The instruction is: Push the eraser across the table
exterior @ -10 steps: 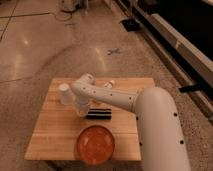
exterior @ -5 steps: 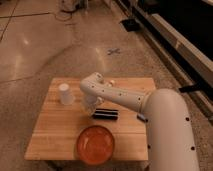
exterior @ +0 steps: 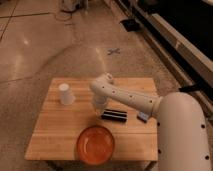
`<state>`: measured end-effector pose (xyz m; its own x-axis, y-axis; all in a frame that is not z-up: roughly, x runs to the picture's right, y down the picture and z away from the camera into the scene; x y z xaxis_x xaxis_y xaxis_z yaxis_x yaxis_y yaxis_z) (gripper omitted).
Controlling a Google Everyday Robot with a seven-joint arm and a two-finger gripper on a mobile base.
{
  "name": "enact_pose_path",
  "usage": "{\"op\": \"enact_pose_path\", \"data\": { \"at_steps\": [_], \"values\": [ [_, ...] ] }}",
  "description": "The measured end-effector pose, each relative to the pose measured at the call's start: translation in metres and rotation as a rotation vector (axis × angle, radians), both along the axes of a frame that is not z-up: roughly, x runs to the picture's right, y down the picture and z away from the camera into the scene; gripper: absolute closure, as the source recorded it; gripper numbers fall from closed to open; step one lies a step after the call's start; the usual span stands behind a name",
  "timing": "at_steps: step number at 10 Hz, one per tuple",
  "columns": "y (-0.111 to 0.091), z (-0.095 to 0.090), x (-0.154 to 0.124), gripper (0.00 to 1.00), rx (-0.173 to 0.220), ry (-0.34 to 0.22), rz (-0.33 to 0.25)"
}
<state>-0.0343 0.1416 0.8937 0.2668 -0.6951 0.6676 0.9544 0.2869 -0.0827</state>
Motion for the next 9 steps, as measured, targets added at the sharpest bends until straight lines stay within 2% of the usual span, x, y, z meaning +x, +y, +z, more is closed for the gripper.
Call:
{"op": "enact_pose_path", "data": {
  "at_steps": [9],
  "values": [
    [0.006,-0.006,0.079,1.00,0.018,0.121,0.075]
  ]
}}
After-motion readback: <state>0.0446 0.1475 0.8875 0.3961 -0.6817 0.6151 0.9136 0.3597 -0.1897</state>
